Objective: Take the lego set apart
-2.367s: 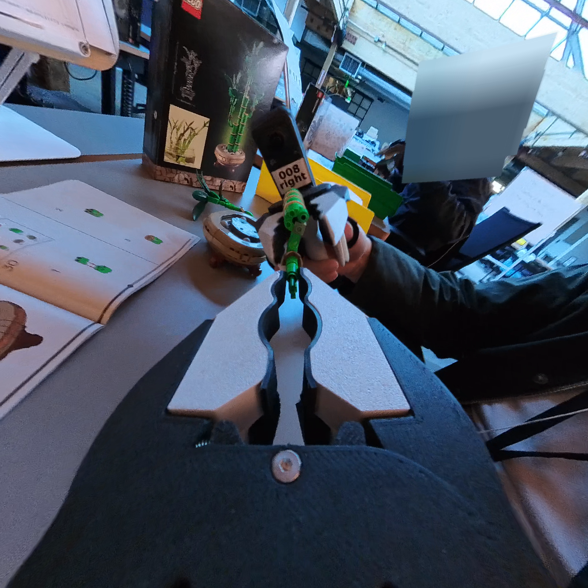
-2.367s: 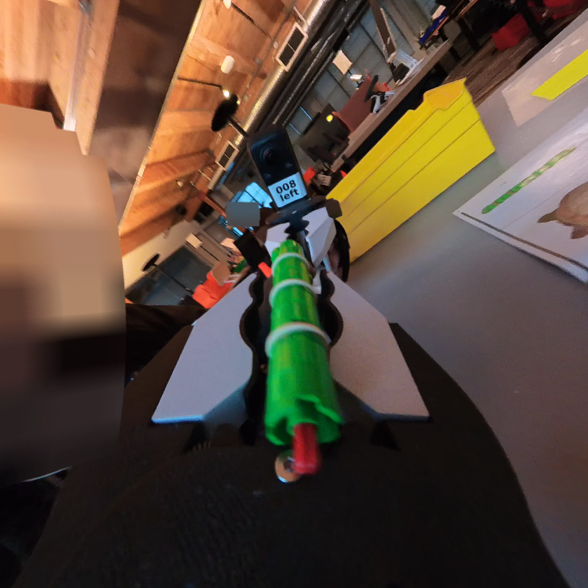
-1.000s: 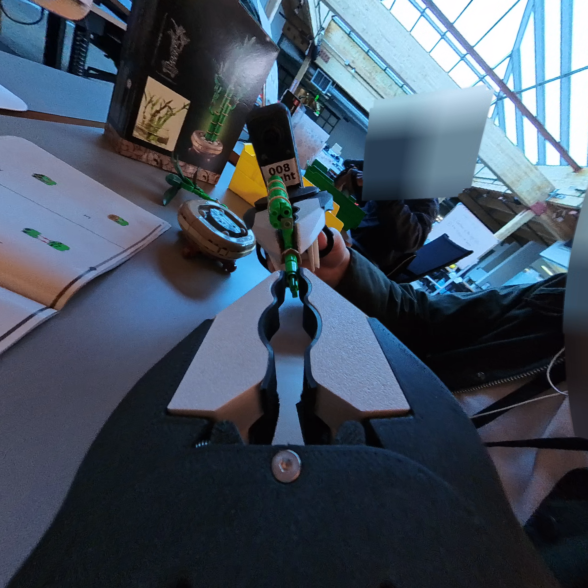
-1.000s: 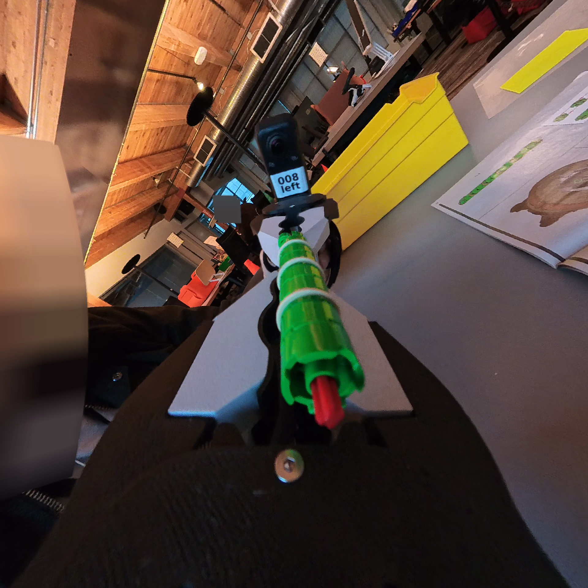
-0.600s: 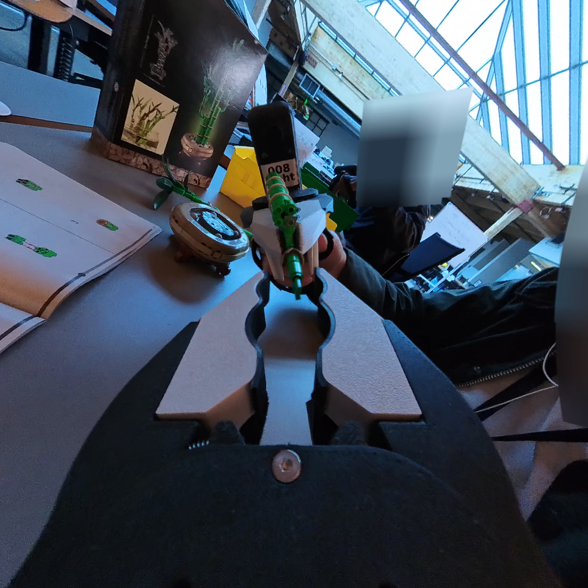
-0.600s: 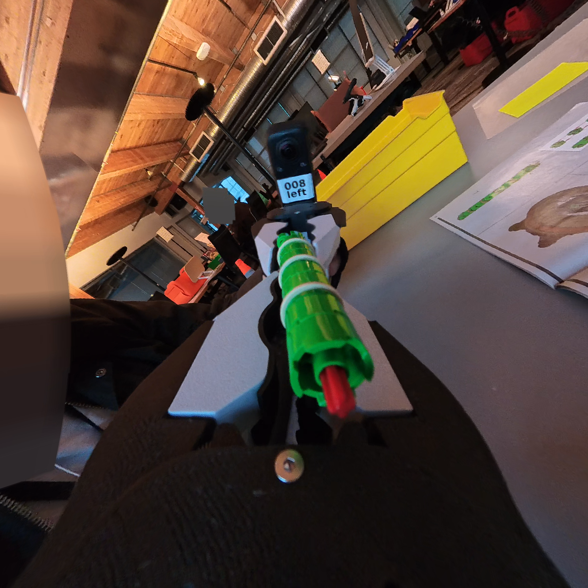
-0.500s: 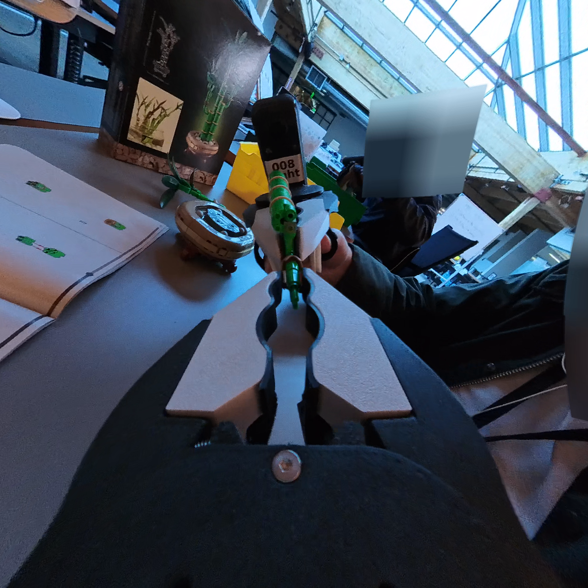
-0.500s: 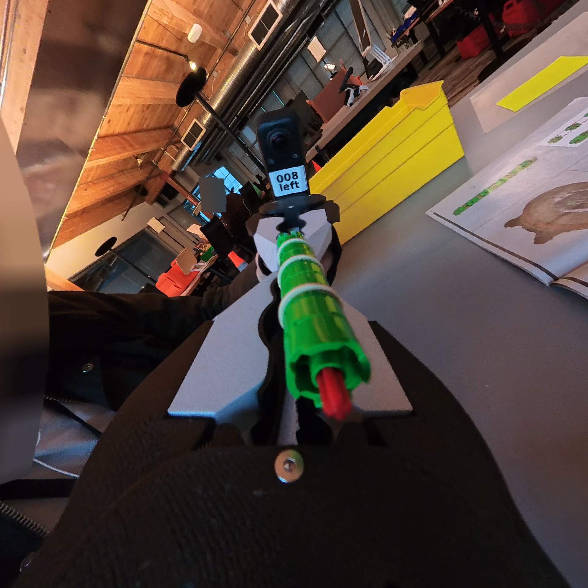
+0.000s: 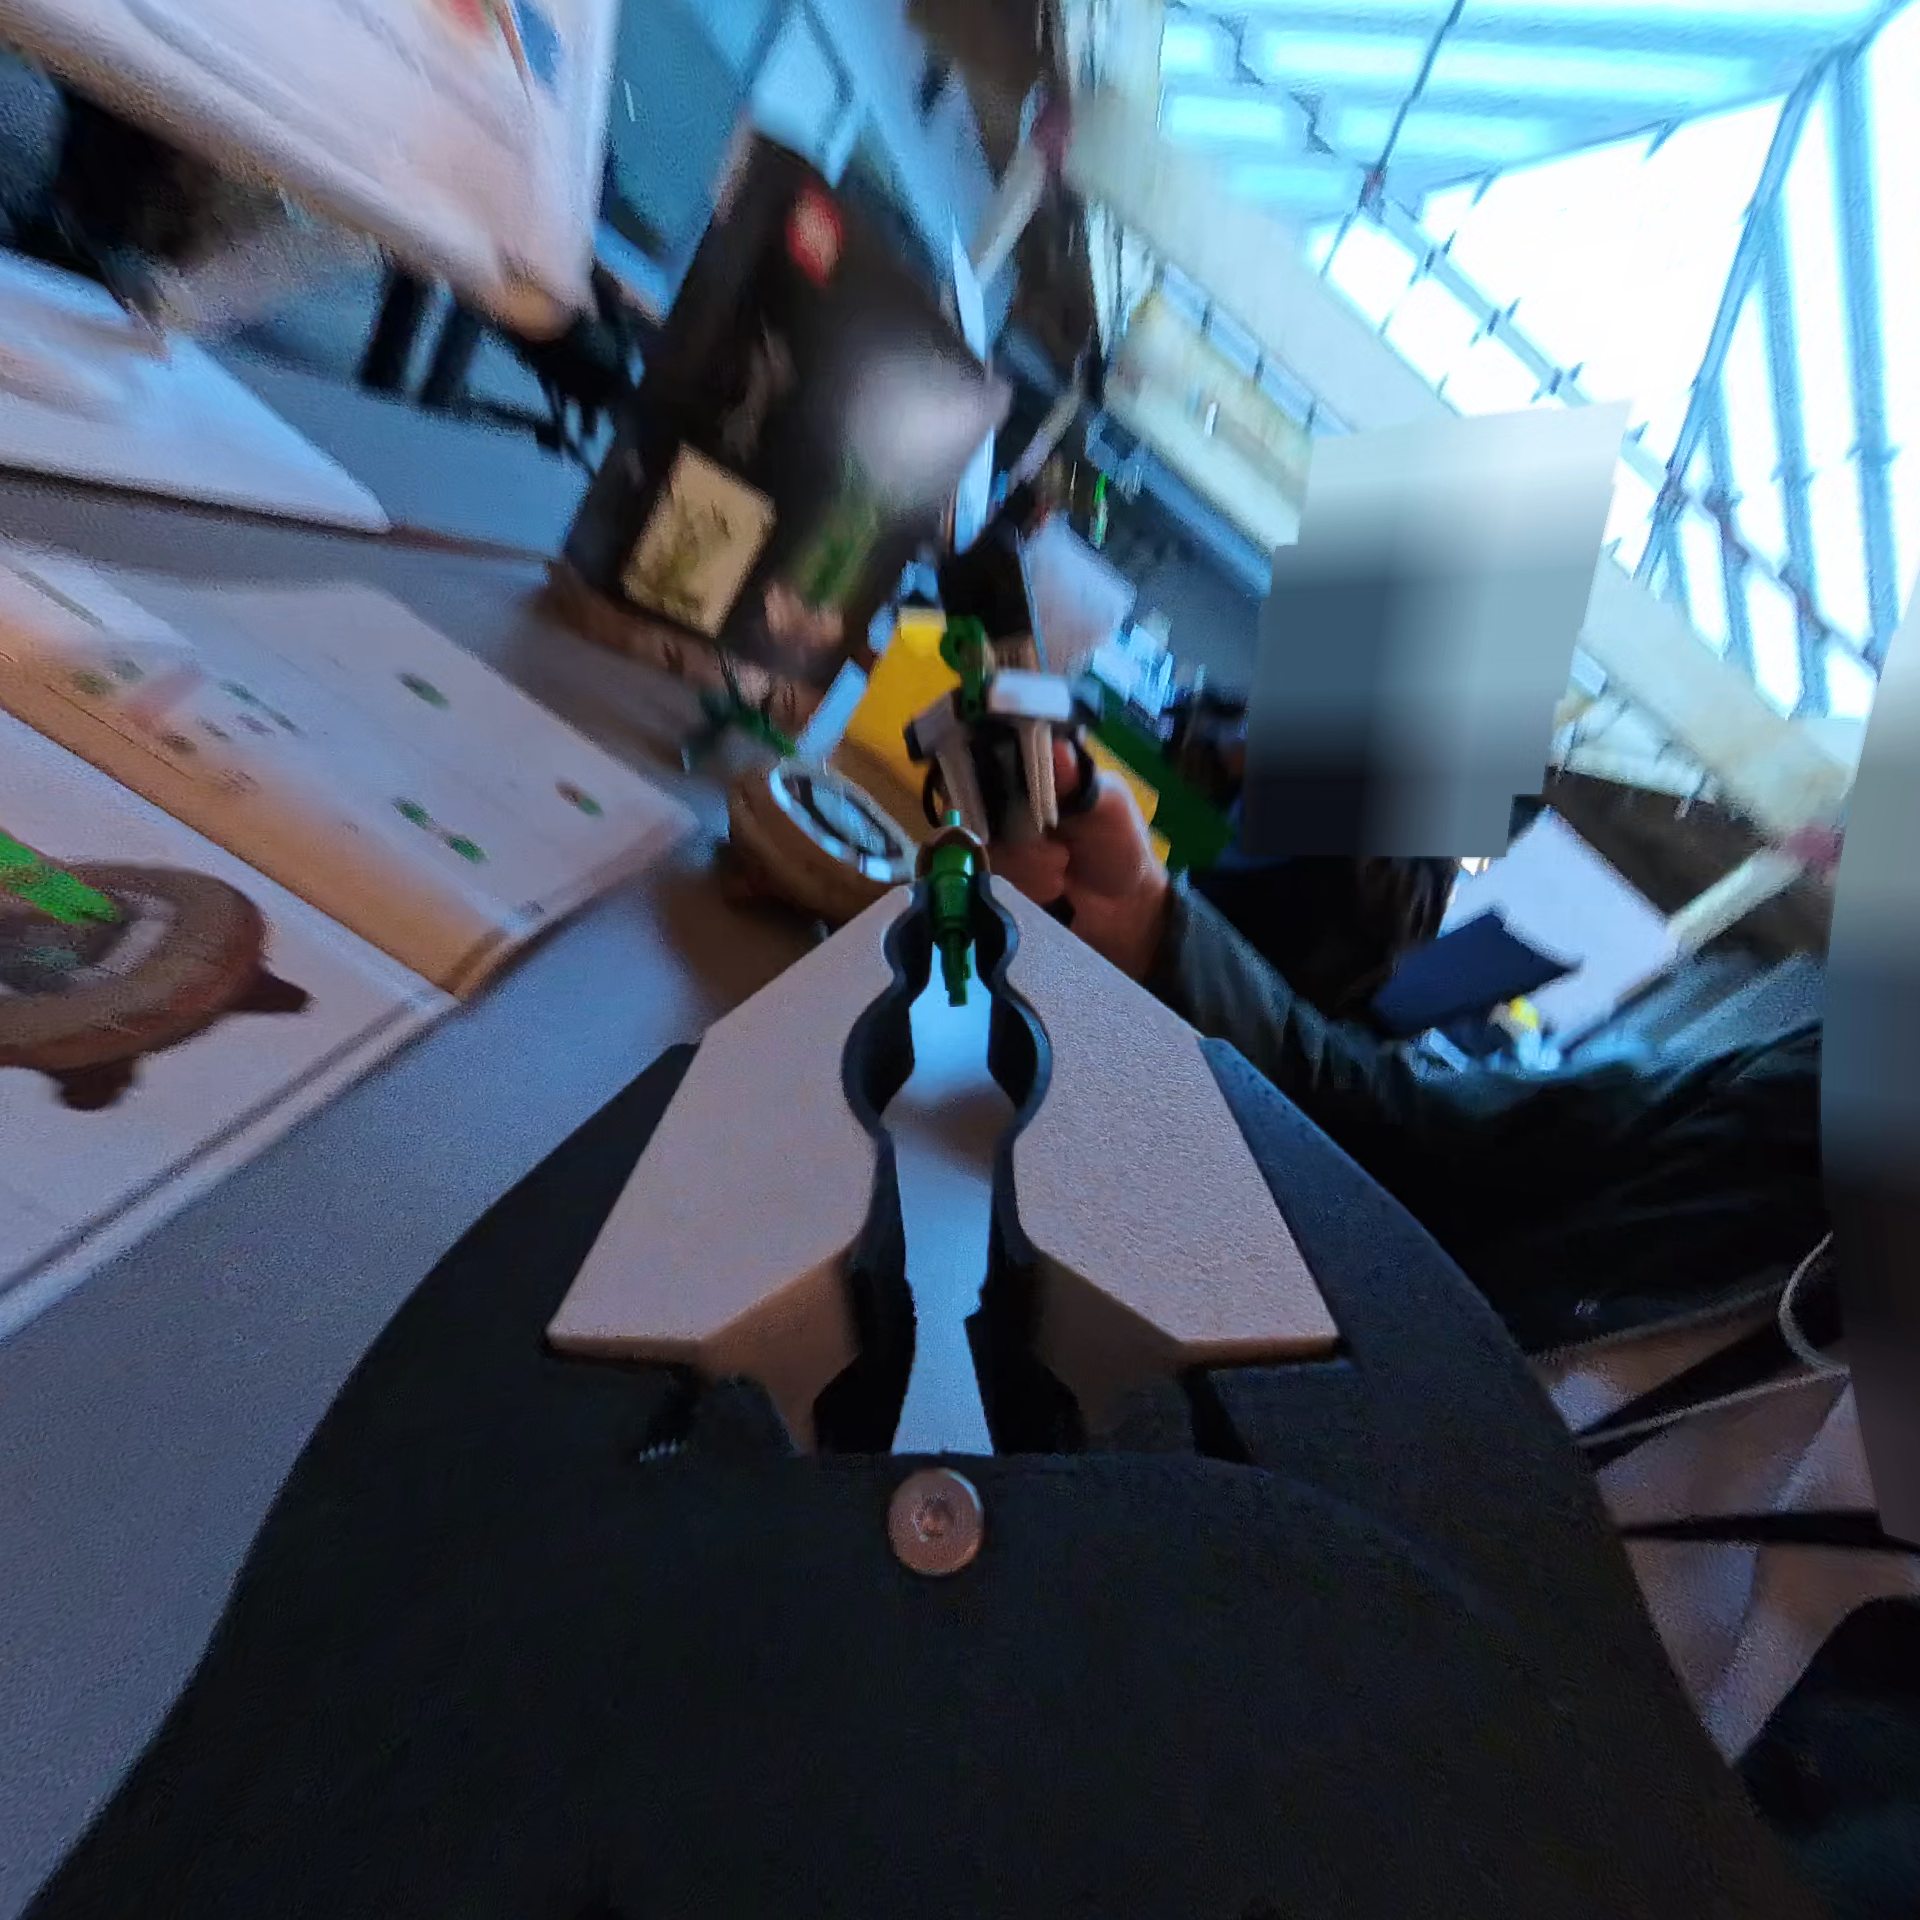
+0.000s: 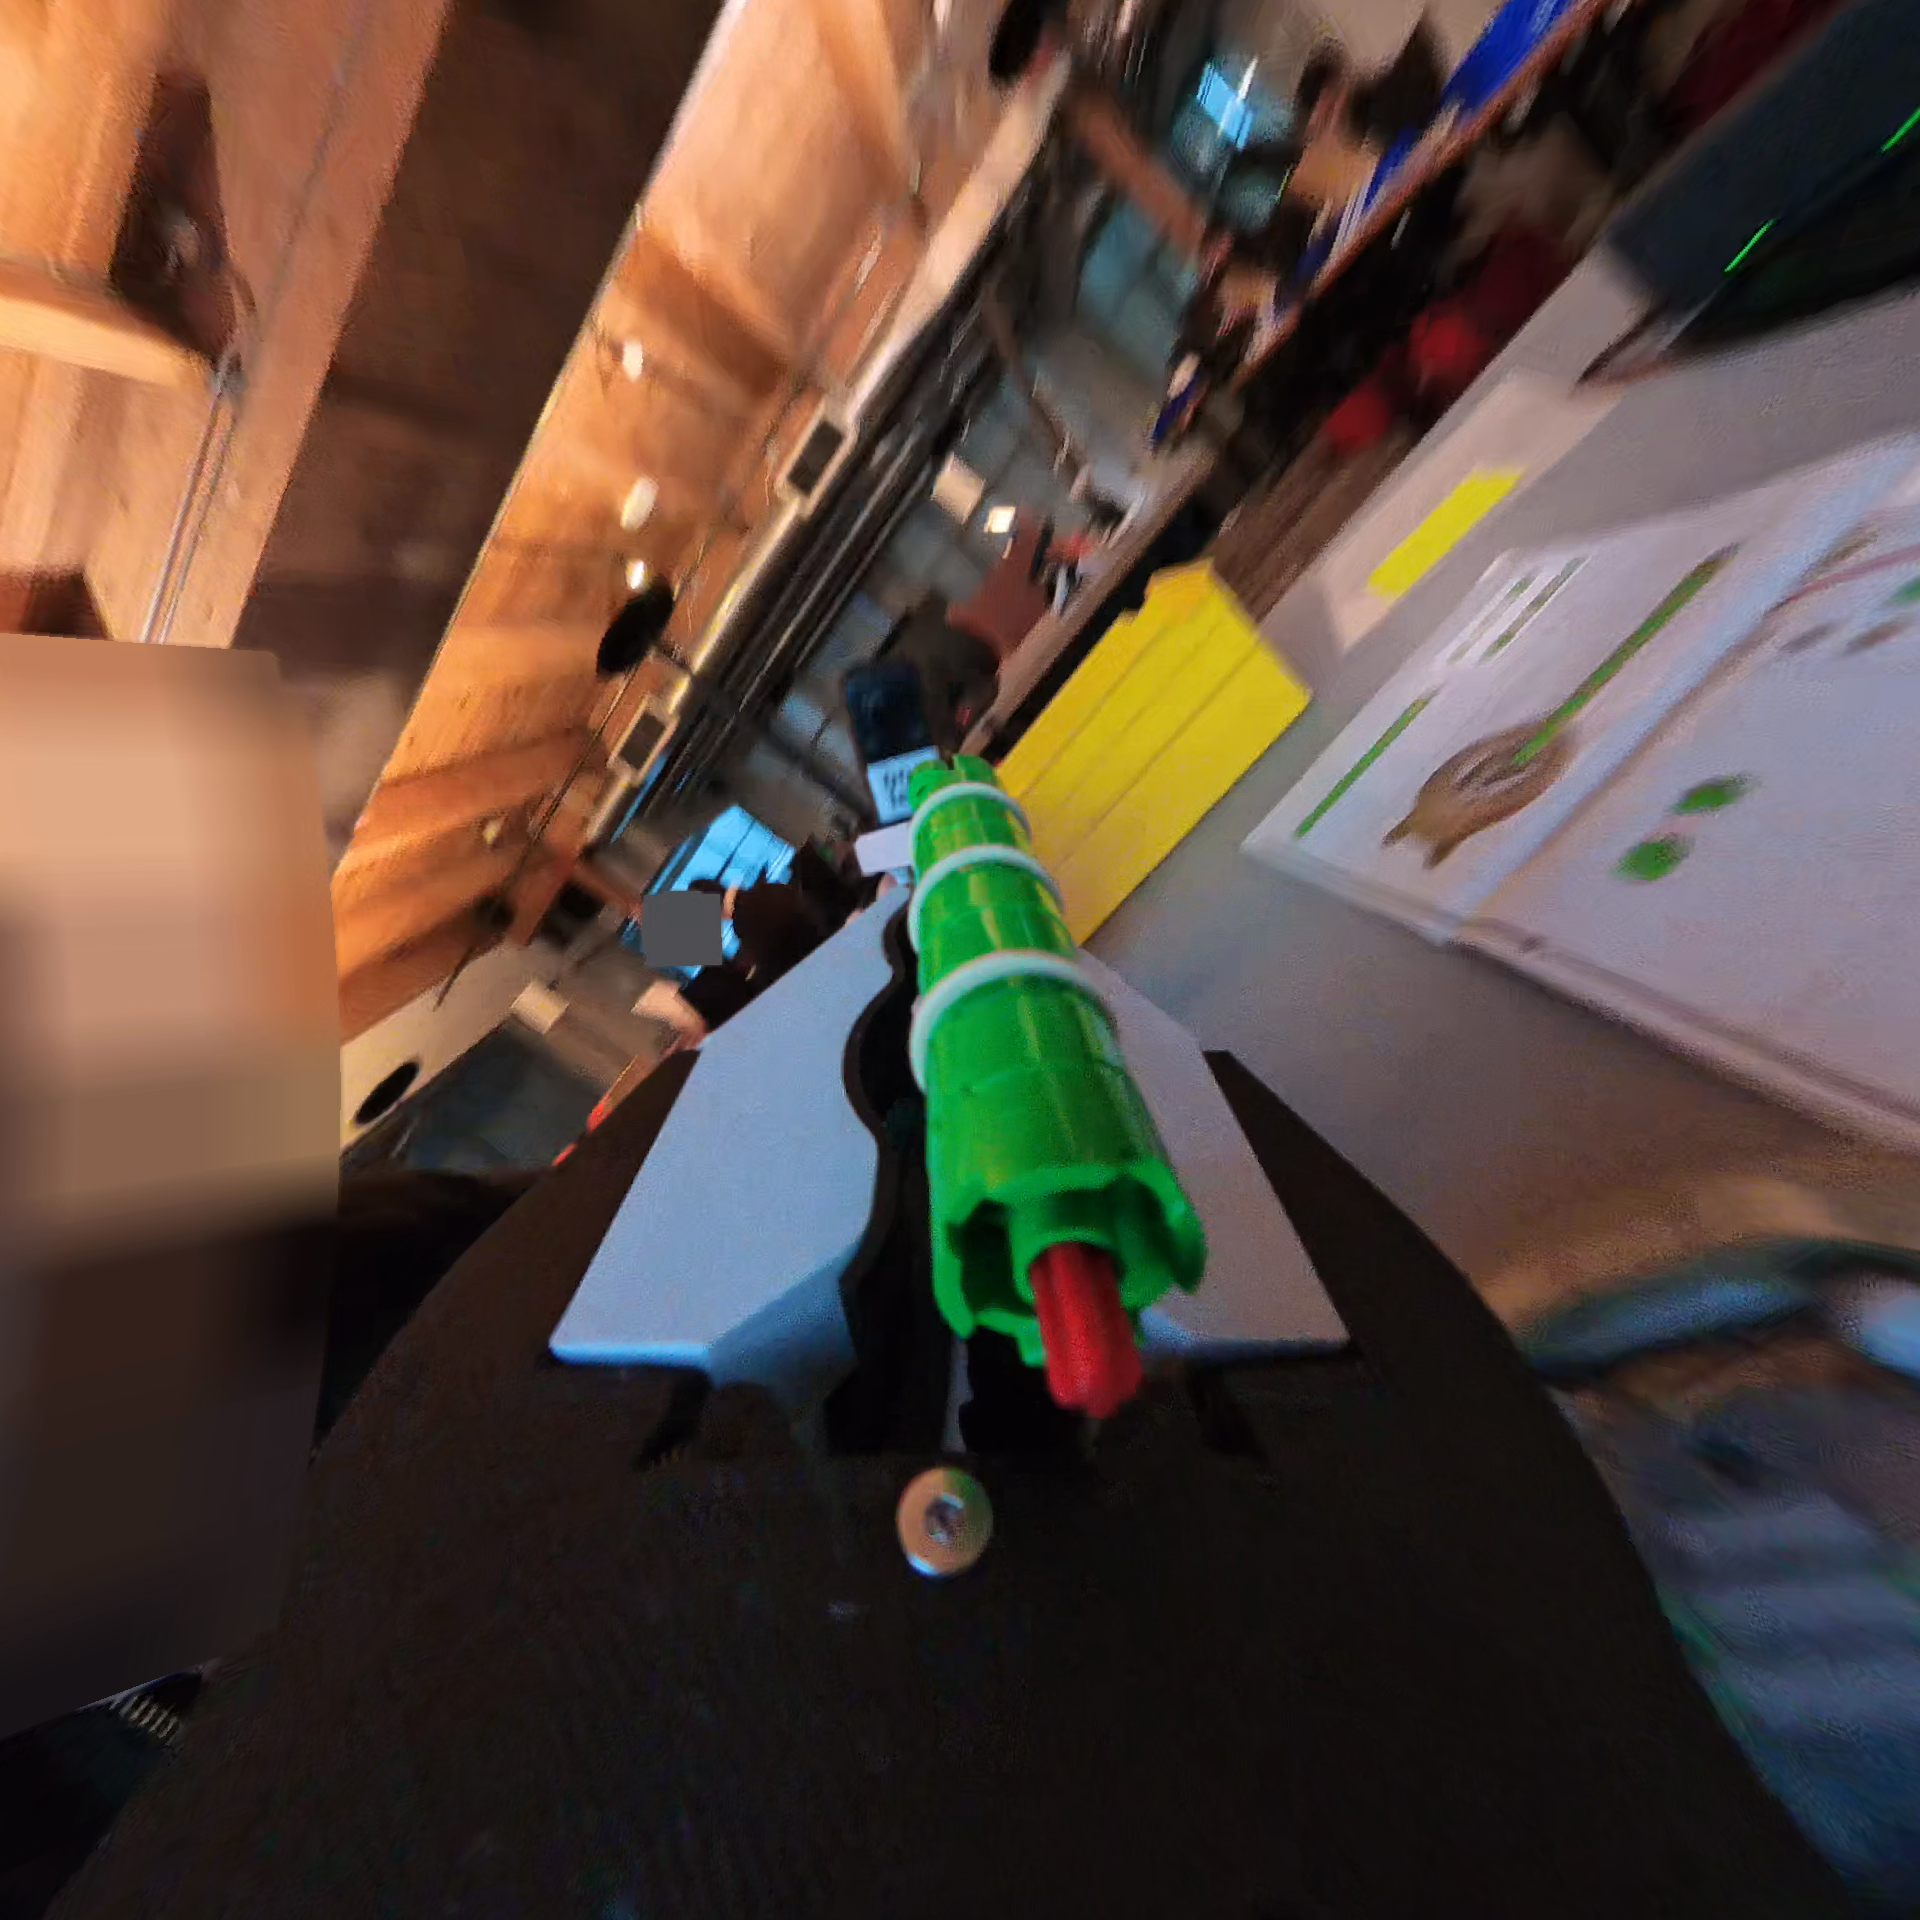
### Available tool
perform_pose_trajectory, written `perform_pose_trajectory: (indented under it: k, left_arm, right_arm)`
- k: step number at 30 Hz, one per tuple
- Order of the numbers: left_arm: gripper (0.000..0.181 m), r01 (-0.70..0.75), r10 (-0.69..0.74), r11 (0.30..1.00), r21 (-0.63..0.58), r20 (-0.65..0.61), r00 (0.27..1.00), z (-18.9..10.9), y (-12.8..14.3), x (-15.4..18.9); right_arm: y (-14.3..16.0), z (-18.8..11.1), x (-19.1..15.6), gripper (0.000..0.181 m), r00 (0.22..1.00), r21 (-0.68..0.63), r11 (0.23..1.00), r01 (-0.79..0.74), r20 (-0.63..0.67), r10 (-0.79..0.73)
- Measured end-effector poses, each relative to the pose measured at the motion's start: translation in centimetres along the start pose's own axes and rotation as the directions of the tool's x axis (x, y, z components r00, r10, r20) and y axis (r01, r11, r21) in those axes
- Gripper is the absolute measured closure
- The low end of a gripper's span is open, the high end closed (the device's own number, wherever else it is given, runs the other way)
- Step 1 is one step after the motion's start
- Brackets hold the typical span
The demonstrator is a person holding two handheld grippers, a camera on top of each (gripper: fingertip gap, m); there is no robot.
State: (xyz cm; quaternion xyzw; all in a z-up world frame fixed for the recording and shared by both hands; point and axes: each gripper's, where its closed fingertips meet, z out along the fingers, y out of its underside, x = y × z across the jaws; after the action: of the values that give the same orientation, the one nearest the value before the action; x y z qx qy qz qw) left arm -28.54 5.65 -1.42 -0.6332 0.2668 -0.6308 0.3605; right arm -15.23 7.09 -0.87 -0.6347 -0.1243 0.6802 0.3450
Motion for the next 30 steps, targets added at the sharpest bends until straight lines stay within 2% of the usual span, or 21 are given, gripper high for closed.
perform_pose_trajectory:
  k: [2,3,6,9,12,15,21,24,26,28,30]
  left_arm:
    - [0.176,-0.014,0.015,0.998,0.068,-0.004,1.000,-1.8,-1.8,-0.2]
    - [0.176,-0.026,0.027,0.998,0.048,-0.021,0.999,-1.8,-1.6,0.0]
    - [0.176,-0.020,0.018,1.000,-0.017,-0.100,0.995,0.1,0.0,1.3]
    - [0.176,-0.028,0.017,0.996,-0.085,-0.127,0.992,1.6,1.7,2.1]
    - [0.176,-0.010,-0.004,0.994,-0.106,-0.133,0.991,1.9,2.3,2.1]
    - [0.176,0.002,-0.015,0.995,-0.104,-0.123,0.992,1.8,2.2,1.8]
    - [0.176,-0.034,0.020,0.990,-0.136,-0.096,0.995,1.9,2.7,1.7]
    - [0.176,-0.080,0.072,0.981,-0.180,-0.051,0.996,2.1,3.4,1.3]
    - [0.176,-0.112,0.109,0.970,-0.214,-0.022,0.994,2.3,4.0,1.0]
    - [0.176,-0.132,0.137,0.959,-0.252,-0.001,0.991,2.6,4.7,0.7]
    - [0.176,-0.142,0.147,0.945,-0.295,-0.004,0.989,2.9,5.6,0.7]
  right_arm:
    - [-1.5,-2.1,-0.7,0.177,0.997,0.027,0.996,0.080,-0.021,-0.079]
    - [-0.6,-2.0,-1.3,0.174,0.995,-0.033,0.995,0.095,0.002,-0.095]
    - [4.6,0.9,-1.2,0.174,0.997,-0.291,0.954,0.071,0.014,-0.070]
    - [11.1,3.8,0.1,0.175,0.999,-0.527,0.850,-0.025,-0.036,0.008]
    - [15.7,4.8,0.7,0.174,0.993,-0.662,0.740,-0.119,-0.081,0.087]
    - [17.3,4.4,2.5,0.176,0.989,-0.718,0.686,-0.118,-0.145,0.019]
    - [17.1,2.2,5.1,0.156,0.956,-0.766,0.635,-0.102,-0.253,-0.152]
    - [16.2,0.8,5.2,0.154,0.941,-0.776,0.622,-0.104,-0.279,-0.191]
    - [14.8,0.0,5.1,0.156,0.928,-0.761,0.642,-0.093,-0.300,-0.221]
    - [12.3,0.4,4.6,0.159,0.913,-0.712,0.702,0.028,-0.267,-0.307]
    - [9.5,2.2,2.9,0.149,0.863,-0.624,0.724,0.294,-0.152,-0.481]
